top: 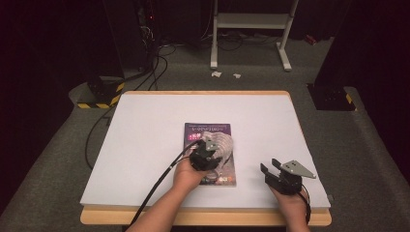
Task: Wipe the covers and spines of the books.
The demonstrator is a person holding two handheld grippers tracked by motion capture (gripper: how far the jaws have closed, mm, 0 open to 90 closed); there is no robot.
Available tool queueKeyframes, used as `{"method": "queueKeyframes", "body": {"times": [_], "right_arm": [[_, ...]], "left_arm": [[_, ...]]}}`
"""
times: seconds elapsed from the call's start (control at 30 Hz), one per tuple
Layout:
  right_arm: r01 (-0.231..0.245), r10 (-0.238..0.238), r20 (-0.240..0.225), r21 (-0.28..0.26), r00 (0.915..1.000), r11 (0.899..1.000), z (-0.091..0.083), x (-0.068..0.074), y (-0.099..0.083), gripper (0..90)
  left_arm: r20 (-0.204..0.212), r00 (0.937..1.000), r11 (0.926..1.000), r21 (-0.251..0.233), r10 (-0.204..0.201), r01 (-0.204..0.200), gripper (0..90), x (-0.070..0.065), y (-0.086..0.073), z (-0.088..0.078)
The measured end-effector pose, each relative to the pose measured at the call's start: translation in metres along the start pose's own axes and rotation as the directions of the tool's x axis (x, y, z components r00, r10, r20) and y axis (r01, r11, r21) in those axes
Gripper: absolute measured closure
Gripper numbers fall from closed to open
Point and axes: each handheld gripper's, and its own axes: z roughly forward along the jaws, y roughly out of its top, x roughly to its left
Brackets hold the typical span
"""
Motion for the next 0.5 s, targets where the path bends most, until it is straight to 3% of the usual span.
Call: {"method": "queueKeyframes", "body": {"times": [0.3,0.4,0.5], "right_arm": [[-0.018,0.018,-0.004,-0.01,0.9998,1.0,-0.002,-0.004,0.0,47.9],[-0.014,0.014,-0.006,-0.011,0.9999,1.0,-0.003,-0.003,0.001,47.9],[-0.016,0.016,-0.004,-0.015,0.9999,1.0,-0.003,-0.003,0.0,47.9]], "left_arm": [[0.032,0.999,0.9995,0.008,0.031,-0.031,63.7,-0.023,0.023,0.02],[0.022,0.9988,0.999,0.01,0.044,-0.044,63.6,-0.024,0.024,0.021],[0.012,0.9996,0.9997,0.007,0.025,-0.025,63.6,-0.013,0.016,0.015]]}}
